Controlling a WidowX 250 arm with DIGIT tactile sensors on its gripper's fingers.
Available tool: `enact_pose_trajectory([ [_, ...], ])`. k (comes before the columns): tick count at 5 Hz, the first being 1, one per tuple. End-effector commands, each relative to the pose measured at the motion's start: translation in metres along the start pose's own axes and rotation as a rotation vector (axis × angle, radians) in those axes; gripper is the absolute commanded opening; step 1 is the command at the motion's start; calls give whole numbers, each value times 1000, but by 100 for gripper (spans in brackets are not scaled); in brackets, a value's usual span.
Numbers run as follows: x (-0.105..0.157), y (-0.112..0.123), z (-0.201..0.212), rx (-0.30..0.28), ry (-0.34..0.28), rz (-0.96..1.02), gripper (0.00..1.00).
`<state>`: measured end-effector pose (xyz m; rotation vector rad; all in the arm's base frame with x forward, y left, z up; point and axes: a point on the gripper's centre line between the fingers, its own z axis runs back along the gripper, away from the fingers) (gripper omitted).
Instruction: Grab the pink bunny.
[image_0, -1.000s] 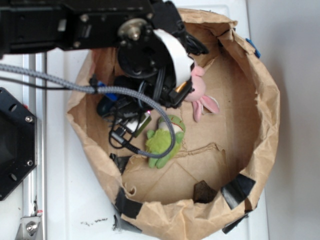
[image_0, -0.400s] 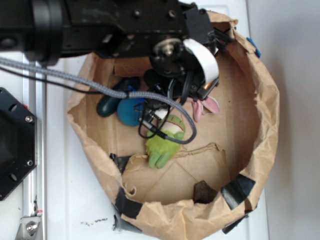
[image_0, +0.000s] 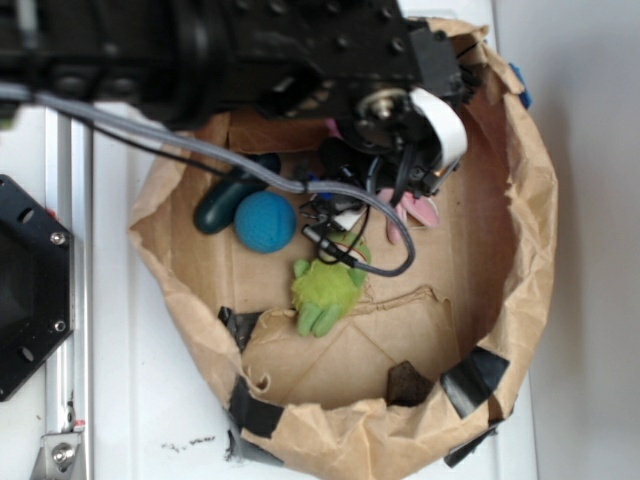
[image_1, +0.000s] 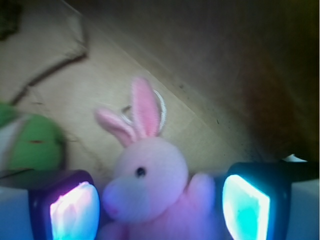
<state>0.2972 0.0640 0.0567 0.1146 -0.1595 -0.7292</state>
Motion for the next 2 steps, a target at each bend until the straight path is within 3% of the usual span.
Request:
enact_pose_trajectory([
  [1,15,4,-27,46,26,-44,100],
  [2,15,10,-28,50,12,-49,0],
])
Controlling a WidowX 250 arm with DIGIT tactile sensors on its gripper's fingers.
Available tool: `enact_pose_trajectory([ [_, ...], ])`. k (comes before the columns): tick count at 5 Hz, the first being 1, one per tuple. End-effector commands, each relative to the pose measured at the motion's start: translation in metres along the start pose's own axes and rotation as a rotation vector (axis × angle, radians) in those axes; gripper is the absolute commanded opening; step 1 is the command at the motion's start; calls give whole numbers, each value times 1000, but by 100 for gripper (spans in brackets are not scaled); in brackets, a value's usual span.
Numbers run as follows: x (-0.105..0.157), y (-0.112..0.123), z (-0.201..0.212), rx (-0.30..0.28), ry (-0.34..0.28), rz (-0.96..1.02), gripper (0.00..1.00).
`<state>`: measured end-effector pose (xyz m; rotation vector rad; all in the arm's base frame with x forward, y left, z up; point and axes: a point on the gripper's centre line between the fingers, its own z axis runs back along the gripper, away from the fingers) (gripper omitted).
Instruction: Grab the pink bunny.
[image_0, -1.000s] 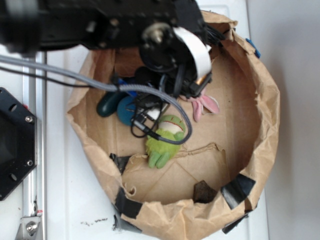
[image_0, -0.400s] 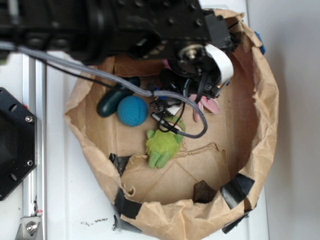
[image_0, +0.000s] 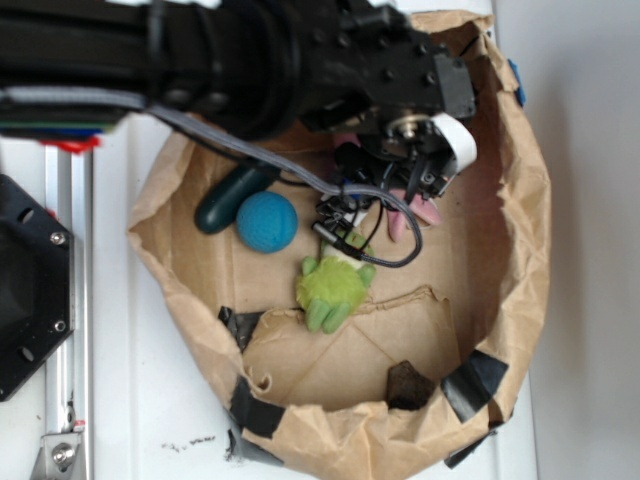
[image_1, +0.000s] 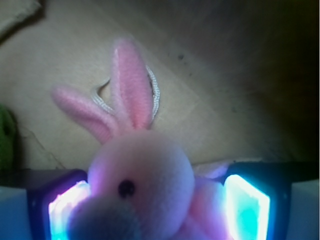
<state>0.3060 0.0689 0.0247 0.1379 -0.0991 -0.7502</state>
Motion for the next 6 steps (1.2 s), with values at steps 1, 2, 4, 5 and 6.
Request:
enact_pose_trajectory([
  [1,15,16,11,55,-70,-22,0],
  [2,14,19,23,56,-83,-4,0],
  [4,31,-15,114,27,-270,138,0],
  [5,44,-43,141,63,-223,360,0],
  [6,42,-59,149,-87,-138,573,0],
])
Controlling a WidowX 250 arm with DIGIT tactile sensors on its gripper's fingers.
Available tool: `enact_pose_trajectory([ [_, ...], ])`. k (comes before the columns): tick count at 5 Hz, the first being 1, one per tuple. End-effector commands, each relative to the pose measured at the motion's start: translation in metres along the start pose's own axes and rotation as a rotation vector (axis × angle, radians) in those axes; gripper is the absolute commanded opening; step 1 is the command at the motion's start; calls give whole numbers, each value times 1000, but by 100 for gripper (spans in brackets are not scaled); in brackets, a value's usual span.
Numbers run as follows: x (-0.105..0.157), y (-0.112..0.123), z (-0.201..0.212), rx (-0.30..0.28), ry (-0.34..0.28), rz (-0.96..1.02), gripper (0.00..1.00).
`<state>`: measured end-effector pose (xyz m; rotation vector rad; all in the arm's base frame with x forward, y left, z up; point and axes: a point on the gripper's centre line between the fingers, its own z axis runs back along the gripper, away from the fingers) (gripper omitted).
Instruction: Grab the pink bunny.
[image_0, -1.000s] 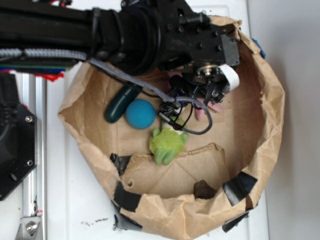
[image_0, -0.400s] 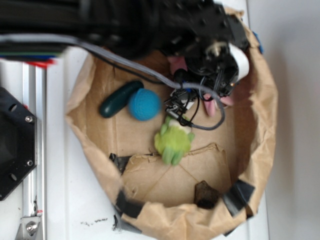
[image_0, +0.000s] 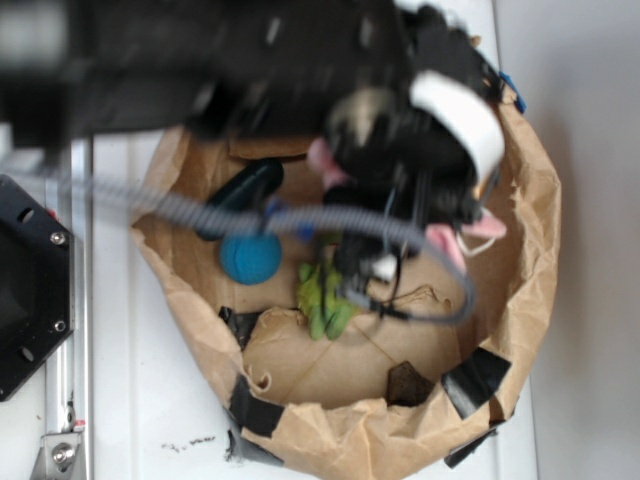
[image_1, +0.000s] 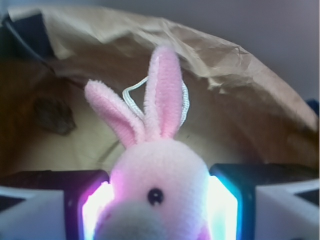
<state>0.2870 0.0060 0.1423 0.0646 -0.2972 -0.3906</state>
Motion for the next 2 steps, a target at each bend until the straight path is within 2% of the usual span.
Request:
enact_pose_trajectory([
  [1,-4,-30,23,-132,135,319,0],
  [2,-11,-34,28,-120,143,331,0],
])
